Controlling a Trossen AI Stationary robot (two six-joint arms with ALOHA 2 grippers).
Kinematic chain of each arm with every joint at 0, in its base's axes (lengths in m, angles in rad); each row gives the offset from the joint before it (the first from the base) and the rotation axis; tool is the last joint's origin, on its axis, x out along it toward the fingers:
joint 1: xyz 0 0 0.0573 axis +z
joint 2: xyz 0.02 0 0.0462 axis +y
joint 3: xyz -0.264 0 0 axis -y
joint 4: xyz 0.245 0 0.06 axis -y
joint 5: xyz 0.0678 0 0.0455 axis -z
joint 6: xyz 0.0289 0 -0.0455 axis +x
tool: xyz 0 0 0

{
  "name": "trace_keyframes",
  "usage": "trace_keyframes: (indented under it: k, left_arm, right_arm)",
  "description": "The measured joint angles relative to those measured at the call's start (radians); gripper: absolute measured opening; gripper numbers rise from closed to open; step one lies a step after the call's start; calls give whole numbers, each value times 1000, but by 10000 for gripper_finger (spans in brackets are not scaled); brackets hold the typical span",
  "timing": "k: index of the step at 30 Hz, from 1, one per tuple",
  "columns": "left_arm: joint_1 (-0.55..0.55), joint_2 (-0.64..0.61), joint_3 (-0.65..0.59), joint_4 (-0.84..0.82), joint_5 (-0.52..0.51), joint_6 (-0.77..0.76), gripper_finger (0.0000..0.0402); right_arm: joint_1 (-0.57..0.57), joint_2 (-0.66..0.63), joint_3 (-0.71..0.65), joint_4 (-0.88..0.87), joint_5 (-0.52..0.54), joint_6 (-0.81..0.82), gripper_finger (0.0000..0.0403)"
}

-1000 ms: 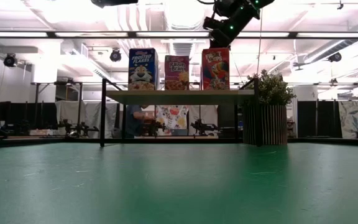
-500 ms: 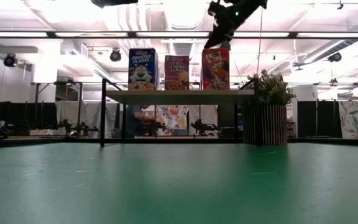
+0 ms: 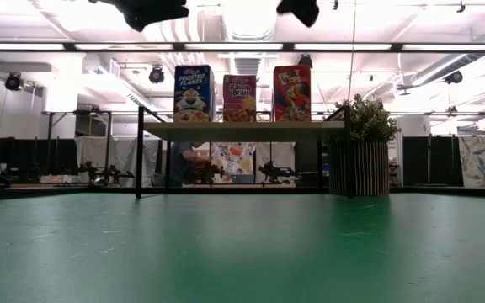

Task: Stack cereal on shelf
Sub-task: Put the violet cereal box on the shelf aligned with the violet cereal boxes

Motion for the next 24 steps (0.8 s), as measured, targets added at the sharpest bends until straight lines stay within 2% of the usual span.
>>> trace_keyframes:
  k: [4, 8, 15, 24]
  left_arm:
    - [-5, 0, -35, 45, 44, -46, 184]
    - [-26, 0, -63, 83, 45, -86, 184]
    - [-92, 1, -71, 103, 46, -105, 184]
    - [-137, 1, -66, 132, 47, -78, 184]
  right_arm:
    - [139, -2, -14, -41, 10, 109, 9]
    - [267, 0, -37, -46, 18, 251, 9]
    - [461, 1, -125, -54, 94, 517, 9]
    - [671, 1, -280, -74, 97, 680, 9]
